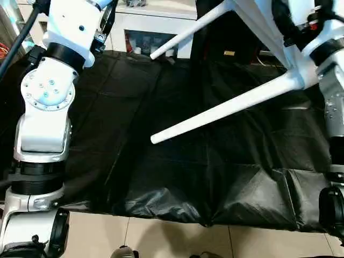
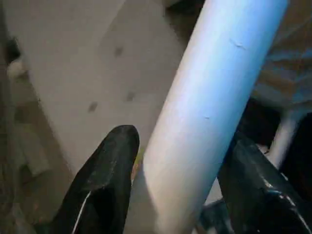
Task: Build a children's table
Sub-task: Flip table
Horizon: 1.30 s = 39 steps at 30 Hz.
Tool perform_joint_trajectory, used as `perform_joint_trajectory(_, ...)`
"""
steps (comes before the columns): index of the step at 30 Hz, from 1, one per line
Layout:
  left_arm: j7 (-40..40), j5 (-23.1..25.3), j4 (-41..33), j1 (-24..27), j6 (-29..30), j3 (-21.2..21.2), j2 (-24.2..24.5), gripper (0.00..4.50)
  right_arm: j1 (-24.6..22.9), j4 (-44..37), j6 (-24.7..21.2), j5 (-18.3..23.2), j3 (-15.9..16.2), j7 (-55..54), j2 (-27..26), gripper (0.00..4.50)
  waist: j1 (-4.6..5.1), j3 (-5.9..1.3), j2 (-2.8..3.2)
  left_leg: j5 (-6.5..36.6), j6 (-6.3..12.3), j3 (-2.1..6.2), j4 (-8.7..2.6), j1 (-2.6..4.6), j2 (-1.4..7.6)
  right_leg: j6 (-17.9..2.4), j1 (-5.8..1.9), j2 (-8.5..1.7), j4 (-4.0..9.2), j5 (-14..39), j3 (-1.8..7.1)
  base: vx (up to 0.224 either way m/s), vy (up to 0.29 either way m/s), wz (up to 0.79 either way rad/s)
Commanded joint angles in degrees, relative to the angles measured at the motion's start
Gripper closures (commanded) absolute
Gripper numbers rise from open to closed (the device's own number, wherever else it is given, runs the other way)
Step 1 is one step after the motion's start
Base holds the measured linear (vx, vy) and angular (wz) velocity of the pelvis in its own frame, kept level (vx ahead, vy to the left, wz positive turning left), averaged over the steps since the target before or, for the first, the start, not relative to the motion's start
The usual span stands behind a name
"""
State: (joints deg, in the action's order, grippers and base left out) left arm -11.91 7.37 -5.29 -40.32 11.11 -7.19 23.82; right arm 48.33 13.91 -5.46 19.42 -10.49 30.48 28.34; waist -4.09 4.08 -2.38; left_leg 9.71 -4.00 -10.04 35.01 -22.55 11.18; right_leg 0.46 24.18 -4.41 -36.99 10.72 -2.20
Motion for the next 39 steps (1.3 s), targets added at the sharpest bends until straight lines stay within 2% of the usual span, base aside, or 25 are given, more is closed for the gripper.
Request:
perform_joint_trajectory(1, 3.23, -3.59, 3.83, 1.62, 5.65, -2.98, -2.15, 2.17, 0.28, -6.60, 1.67, 7.20, -0.05, 6.20, -0.63, 1.29, -0.46, -4.61, -1.13, 9.52, 1.64, -0.07, -3.39, 0.55, 0.97, -8.42, -3.11, -2.37, 4.54, 11.23, 1.68, 0.000, 0.000, 0.00)
perform_joint_trajectory(2, 3.44, -3.54, 3.50, 1.63, 6.49, -3.22, -2.42, 2.17, -0.22, -7.61, 1.83, 7.68, 0.30, 7.49, -0.95, 1.29, -0.43, -4.62, -0.90, 9.06, 1.90, -0.08, -3.39, 0.64, 1.03, -9.04, -2.97, -2.32, 4.49, 10.68, 1.65, 0.000, 0.000, 0.00)
perform_joint_trajectory(4, 3.69, -3.56, 3.05, 1.67, 7.52, -3.51, -2.81, 2.18, -0.44, -8.39, 2.99, 8.06, 0.37, 8.36, -1.53, 1.29, -0.48, -4.55, -0.96, 9.36, 2.07, -0.11, -3.37, 0.65, 1.02, -9.45, -2.90, -2.28, 4.56, 11.14, 1.58, 0.000, 0.000, 0.00)
perform_joint_trajectory(5, 3.71, -3.54, 2.91, 1.69, 7.74, -3.54, -2.89, 2.18, -0.25, -8.47, 3.36, 8.38, 0.09, 8.25, -1.75, 1.29, -0.65, -4.47, -0.83, 10.03, 1.97, -0.08, -3.47, 0.92, 1.10, -9.39, -2.70, -2.35, 4.78, 12.54, 1.57, 0.000, 0.000, 0.00)
perform_joint_trajectory(10, 3.59, -3.54, 2.15, 1.80, 9.09, -3.89, -3.05, 2.26, 1.05, -8.19, 4.07, 9.13, -1.68, 8.79, -1.84, 1.29, -1.05, -4.36, -0.68, 13.24, 0.68, 0.01, -3.72, 1.31, 1.19, -8.51, -2.33, -2.40, 5.18, 16.30, 1.58, 0.000, 0.000, 0.00)
perform_joint_trajectory(13, 3.56, -3.43, 1.75, 1.71, 10.11, -4.01, -3.44, 2.32, 1.24, -9.41, 2.60, 11.27, -2.87, 10.05, -2.03, 1.29, -1.27, -4.40, -0.63, 12.91, 0.57, 0.13, -3.84, 1.22, 1.24, -8.39, -2.46, -2.40, 5.08, 15.41, 1.56, 0.000, 0.000, 0.00)
perform_joint_trajectory(23, 3.50, -3.56, 1.47, 1.50, 12.38, -3.88, -4.22, 2.48, 0.42, -14.05, -1.26, 17.15, -3.08, 12.33, -1.61, 1.29, -1.91, -4.46, -0.54, 12.69, 0.07, 0.27, -3.94, 1.10, 1.18, -7.66, -2.48, -2.43, 5.18, 15.52, 1.53, 0.000, 0.000, 0.00)
perform_joint_trajectory(25, 3.44, -3.55, 1.38, 1.53, 12.53, -3.89, -4.27, 2.52, 0.27, -14.89, -2.52, 18.30, -3.02, 12.96, -1.72, 1.29, -2.03, -4.48, -0.62, 12.74, 0.04, 0.27, -3.97, 1.13, 1.18, -7.61, -2.50, -2.42, 5.16, 15.33, 1.53, 0.000, 0.000, 0.00)
perform_joint_trajectory(26, 3.41, -3.60, 1.19, 1.69, 12.63, -3.85, -4.28, 2.53, -0.54, -16.96, -4.73, 19.61, -2.40, 13.75, -1.38, 1.29, -2.09, -4.49, -0.73, 12.47, 0.07, 0.27, -3.97, 1.06, 1.17, -7.69, -2.57, -2.40, 5.11, 14.86, 1.53, 0.000, 0.000, 0.00)
perform_joint_trajectory(27, 3.41, -3.61, 1.16, 1.71, 12.64, -3.84, -4.28, 2.53, -0.69, -17.26, -5.05, 19.79, -2.30, 13.81, -1.33, 1.29, -2.21, -4.49, -0.62, 12.24, 0.13, 0.29, -4.02, 1.15, 1.20, -7.69, -2.60, -2.42, 5.12, 14.47, 1.54, 0.000, 0.000, 0.00)
perform_joint_trajectory(28, 3.30, -3.64, 0.87, 1.95, 12.65, -3.76, -4.21, 2.53, -2.69, -20.45, -8.61, 20.84, -0.81, 13.74, -0.77, 1.29, -2.30, -4.42, -0.74, 11.55, 0.25, 0.31, -4.07, 1.13, 1.25, -7.52, -2.66, -2.34, 5.11, 13.43, 1.57, 0.000, 0.000, 0.00)
perform_joint_trajectory(29, 3.18, -3.65, 0.75, 2.08, 12.49, -3.72, -4.13, 2.54, -4.30, -22.03, -10.42, 21.00, 0.44, 13.65, -0.57, 1.29, -2.33, -4.57, -0.60, 11.02, 0.16, 0.45, -4.13, 1.09, 1.38, -7.72, -2.74, -2.42, 4.85, 11.95, 1.52, 0.000, 0.000, 0.00)
perform_joint_trajectory(30, 3.18, -3.66, 0.75, 2.08, 12.48, -3.72, -4.13, 2.55, -4.32, -22.05, -10.43, 21.00, 0.45, 13.65, -0.57, 1.29, -2.31, -4.56, -0.64, 10.61, 0.07, 0.49, -4.19, 1.02, 1.34, -7.59, -2.86, -2.39, 4.88, 11.47, 1.46, 0.000, 0.000, 0.00)
perform_joint_trajectory(31, 3.03, -3.66, 0.48, 2.36, 12.05, -3.62, -3.96, 2.57, -7.83, -24.47, -13.48, 20.42, 2.71, 12.32, -0.41, 1.11, -2.30, -4.56, -0.74, 10.60, -0.07, 0.47, -4.20, 1.07, 1.34, -7.58, -2.82, -2.42, 4.90, 11.22, 1.48, 0.000, 0.000, 0.00)
perform_joint_trajectory(33, 2.82, -3.68, 0.27, 2.57, 11.73, -3.53, -3.76, 2.57, -10.98, -25.32, -14.49, 18.38, 4.41, 10.28, -0.90, 1.01, -2.36, -4.56, -0.86, 11.13, -0.46, 0.51, -4.35, 1.14, 1.38, -7.44, -2.79, -2.51, 5.06, 11.83, 1.46, 0.000, 0.000, 0.00)
perform_joint_trajectory(34, 2.83, -3.58, 0.15, 2.62, 11.74, -3.50, -3.70, 2.58, -13.08, -26.26, -15.08, 18.28, 5.40, 10.56, -0.64, 0.90, -2.33, -4.63, -1.14, 11.28, -0.81, 0.49, -4.34, 1.16, 1.38, -7.30, -2.75, -2.55, 5.12, 12.17, 1.45, 0.000, 0.000, 0.00)
perform_joint_trajectory(35, 2.84, -3.51, 0.04, 2.64, 11.84, -3.49, -3.68, 2.58, -14.97, -27.09, -15.46, 18.26, 6.21, 11.18, -0.23, 0.90, -2.43, -4.64, -1.08, 11.59, -0.84, 0.48, -4.33, 1.21, 1.38, -7.33, -2.75, -2.59, 5.13, 12.41, 1.46, 0.000, 0.000, 0.00)
perform_joint_trajectory(36, 2.79, -3.59, -0.06, 2.69, 12.10, -3.60, -3.68, 2.60, -17.05, -28.03, -16.05, 18.51, 6.91, 11.83, 0.22, 0.69, -2.50, -4.62, -0.77, 12.28, -1.04, 0.53, -4.39, 1.28, 1.44, -7.28, -2.67, -2.67, 5.23, 13.09, 1.50, 0.000, 0.000, 0.00)
perform_joint_trajectory(39, 2.64, -3.54, -0.20, 2.74, 11.98, -3.55, -3.66, 2.63, -22.13, -29.26, -18.35, 18.22, 7.60, 11.01, 0.35, 0.53, -2.57, -4.76, -0.94, 10.65, -0.66, 0.60, -4.30, 1.06, 1.51, -7.53, -2.83, -2.65, 4.96, 10.11, 1.50, 0.000, 0.000, 0.00)
